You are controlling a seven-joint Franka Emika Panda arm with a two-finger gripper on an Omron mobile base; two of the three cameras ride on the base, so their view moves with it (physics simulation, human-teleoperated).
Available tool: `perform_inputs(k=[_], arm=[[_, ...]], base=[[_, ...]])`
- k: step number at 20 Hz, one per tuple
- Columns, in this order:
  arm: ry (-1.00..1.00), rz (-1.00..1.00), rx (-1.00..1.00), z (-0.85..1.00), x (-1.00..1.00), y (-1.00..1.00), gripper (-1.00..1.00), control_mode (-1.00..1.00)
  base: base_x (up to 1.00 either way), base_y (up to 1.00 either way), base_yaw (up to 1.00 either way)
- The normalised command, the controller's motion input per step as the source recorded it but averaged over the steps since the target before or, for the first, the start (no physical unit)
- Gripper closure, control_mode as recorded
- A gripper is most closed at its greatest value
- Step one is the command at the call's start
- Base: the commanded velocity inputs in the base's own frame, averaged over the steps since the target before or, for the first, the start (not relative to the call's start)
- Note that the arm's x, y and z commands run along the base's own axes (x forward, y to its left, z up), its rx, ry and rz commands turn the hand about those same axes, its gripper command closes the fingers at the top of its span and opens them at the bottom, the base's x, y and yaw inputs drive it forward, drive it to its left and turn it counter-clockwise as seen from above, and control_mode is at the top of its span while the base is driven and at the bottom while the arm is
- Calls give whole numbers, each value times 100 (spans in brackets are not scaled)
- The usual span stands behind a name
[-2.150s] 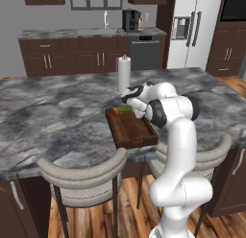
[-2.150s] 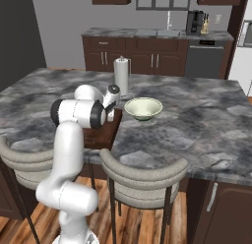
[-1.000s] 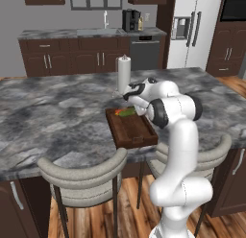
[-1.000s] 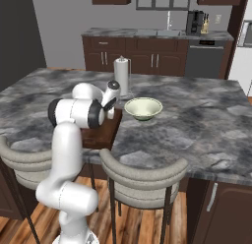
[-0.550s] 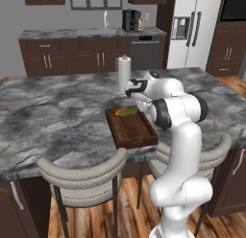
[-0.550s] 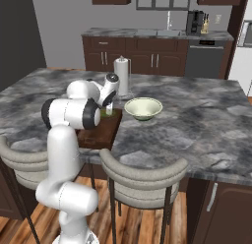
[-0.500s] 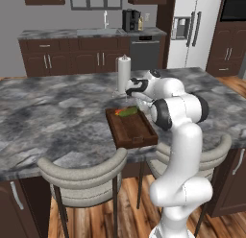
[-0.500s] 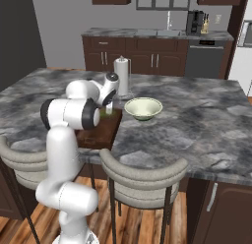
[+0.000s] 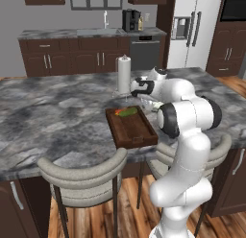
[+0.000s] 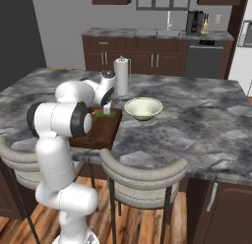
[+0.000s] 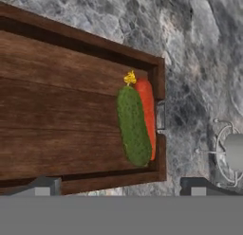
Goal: Place the two vegetables and bowl onto the tray for setting up a vegetable dip station.
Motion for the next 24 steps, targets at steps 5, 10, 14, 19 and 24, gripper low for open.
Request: perform_inputs(k=[5,10,14,19,24], arm=[[-4,-21,-8,0,-54,-14,-100,-100],[-1,-25,-12,1,-17,-12,-100,-100],[0,-24,-9,12,0,-11,-100,-100],[0,-22,-11,6,0,-11,-100,-100],[-4,-15,-9,7,0,-7,-100,-100]], base=[[0,0,0],[0,0,0],[0,0,0],[0,0,0],[0,0,0]])
